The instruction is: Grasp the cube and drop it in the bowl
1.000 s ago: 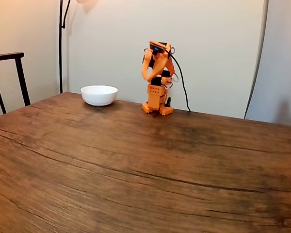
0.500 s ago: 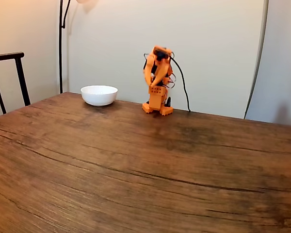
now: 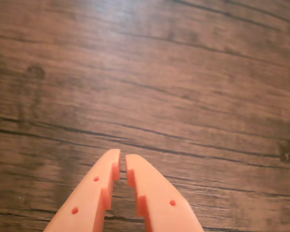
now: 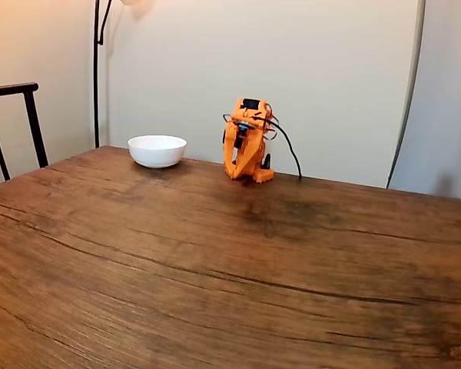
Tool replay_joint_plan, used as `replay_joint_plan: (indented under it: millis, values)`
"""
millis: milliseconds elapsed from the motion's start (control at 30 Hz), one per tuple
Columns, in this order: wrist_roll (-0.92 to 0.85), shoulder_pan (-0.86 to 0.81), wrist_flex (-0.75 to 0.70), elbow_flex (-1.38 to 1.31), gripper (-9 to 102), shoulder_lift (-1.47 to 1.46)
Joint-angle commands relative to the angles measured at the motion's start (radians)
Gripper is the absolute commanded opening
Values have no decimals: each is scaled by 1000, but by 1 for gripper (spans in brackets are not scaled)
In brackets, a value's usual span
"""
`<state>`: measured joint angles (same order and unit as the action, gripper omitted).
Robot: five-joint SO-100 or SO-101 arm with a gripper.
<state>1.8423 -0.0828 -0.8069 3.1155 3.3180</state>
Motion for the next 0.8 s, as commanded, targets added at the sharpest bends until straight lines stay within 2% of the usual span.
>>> replay_joint_plan:
  millis: [0,433,767]
  values:
    - [-11,-18,-17,-5,0,2]
    - [-12,-183,-399,-5,0,5]
    - [-11,-238,-508,-5,0,5]
